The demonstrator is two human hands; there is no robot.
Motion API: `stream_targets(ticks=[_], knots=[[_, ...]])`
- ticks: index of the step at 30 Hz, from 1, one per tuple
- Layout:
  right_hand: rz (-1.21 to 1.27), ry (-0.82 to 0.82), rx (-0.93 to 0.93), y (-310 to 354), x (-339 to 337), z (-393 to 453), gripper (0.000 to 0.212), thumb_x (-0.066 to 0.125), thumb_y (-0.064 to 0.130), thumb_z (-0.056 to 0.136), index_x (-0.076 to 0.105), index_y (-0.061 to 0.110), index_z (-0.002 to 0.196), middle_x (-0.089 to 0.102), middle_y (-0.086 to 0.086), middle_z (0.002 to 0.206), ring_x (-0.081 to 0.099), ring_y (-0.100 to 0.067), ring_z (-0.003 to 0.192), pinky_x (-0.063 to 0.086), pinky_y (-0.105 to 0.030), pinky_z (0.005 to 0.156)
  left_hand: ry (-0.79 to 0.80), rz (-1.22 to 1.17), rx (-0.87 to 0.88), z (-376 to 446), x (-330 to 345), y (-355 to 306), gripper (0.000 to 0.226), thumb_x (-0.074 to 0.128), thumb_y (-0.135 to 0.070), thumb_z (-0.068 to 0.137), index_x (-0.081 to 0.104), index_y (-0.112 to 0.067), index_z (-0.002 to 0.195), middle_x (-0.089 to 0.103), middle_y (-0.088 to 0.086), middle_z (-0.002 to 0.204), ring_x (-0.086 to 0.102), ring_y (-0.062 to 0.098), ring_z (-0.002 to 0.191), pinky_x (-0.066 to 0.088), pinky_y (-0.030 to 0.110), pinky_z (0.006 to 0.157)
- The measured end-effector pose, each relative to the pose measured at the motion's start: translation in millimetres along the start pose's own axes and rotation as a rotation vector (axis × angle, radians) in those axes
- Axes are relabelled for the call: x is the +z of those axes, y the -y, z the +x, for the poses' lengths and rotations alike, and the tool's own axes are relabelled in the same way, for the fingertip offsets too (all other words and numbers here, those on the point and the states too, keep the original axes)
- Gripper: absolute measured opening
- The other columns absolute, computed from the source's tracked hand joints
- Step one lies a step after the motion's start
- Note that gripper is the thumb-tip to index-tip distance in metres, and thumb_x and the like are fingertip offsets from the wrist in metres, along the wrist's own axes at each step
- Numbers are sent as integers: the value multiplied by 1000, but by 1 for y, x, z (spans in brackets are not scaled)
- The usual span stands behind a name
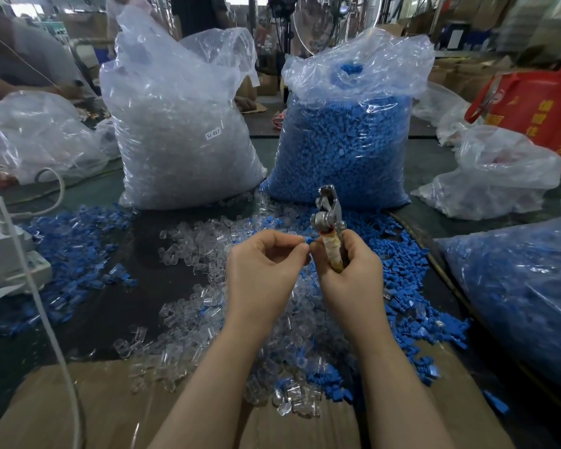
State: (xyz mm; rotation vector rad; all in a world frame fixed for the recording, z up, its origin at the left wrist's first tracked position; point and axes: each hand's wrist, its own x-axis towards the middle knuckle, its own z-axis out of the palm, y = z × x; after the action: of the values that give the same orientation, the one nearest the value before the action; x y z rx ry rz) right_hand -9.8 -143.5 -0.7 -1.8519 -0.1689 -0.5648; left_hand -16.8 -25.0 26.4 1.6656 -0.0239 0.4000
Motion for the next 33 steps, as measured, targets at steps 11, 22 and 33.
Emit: stream_targets(ticks=[11,22,33], knots=[[73,125,81,1,-3,0,4,64,14,93,63,15,89,62,2,70,52,-19,60,45,-32,56,-36,39,19,3,-2,8,17,79,-7,79,71,-20,73,73,-6,70,72,13,69,60,27,68],[-12,337,204,-6,-19,3,12,65,30,81,64,23,90,67,2,80,63,-24,80,53,-46,76,-16,-274,-55,10,-13,10,9,70,3,85,68,-6,85,73,3,72,72,13,68,53,15,64],[-55,441,202,-8,-15,2,17,60,32,73,60,31,90,62,18,74,55,-8,65,48,-36,66,32,-263,11,9,-16,10,11,68,2,86,67,-9,84,72,-3,71,69,7,68,53,15,66]])
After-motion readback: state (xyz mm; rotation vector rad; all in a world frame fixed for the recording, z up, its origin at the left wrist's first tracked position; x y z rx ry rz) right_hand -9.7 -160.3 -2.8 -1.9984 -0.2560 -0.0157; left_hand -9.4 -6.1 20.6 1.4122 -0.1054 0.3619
